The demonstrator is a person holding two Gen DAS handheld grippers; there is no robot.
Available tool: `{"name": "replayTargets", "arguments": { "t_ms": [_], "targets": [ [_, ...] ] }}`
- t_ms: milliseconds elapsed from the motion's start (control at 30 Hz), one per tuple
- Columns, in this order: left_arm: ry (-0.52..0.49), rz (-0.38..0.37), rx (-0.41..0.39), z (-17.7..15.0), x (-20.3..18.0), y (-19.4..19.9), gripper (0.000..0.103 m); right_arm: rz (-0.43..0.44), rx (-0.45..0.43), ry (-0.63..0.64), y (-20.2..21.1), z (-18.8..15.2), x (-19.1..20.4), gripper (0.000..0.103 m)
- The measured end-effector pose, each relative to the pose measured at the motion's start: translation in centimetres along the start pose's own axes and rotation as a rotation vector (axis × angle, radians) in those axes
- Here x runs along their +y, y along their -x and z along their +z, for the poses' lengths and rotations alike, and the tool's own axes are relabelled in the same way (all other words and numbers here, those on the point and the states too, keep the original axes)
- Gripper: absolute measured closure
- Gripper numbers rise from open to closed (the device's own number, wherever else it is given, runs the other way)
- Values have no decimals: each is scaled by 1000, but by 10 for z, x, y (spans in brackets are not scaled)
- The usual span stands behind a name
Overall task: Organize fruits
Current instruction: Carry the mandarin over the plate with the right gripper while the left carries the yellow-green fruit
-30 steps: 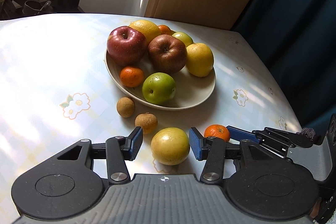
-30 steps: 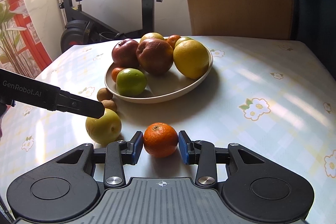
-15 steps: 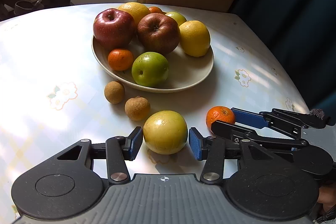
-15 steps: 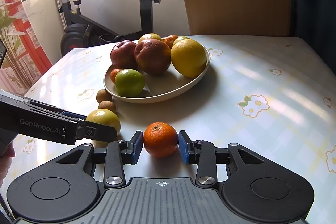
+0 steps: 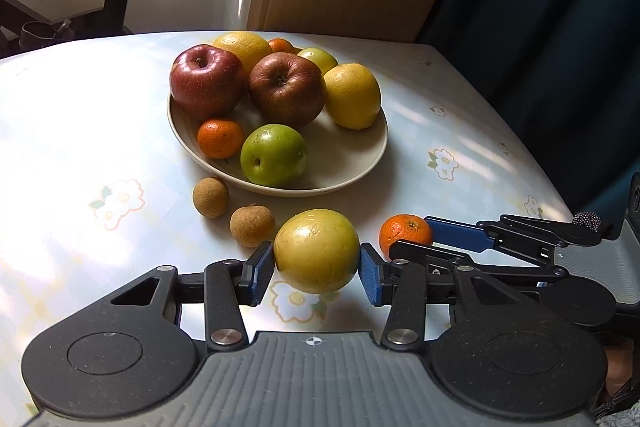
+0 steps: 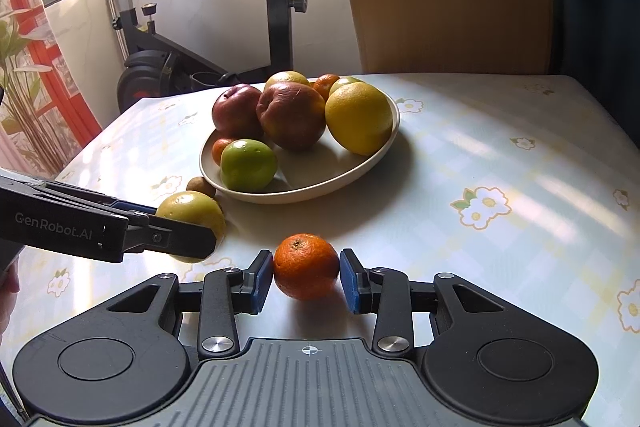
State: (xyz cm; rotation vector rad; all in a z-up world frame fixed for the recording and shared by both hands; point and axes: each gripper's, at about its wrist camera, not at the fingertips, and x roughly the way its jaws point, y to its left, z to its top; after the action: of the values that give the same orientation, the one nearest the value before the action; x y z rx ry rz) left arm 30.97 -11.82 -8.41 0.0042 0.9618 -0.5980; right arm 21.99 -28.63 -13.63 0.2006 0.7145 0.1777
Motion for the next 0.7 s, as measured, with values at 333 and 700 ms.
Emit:
{"name": "replayTargets", "arguments": {
  "t_ms": [333,700],
  "targets": [
    [-29,29,-79,50,20,9,55,14,-67,24,-5,37,-2,70],
    [-21,76,-42,83,39,-24,55,-28,-33,109,-46,71,-6,70]
  ]
}}
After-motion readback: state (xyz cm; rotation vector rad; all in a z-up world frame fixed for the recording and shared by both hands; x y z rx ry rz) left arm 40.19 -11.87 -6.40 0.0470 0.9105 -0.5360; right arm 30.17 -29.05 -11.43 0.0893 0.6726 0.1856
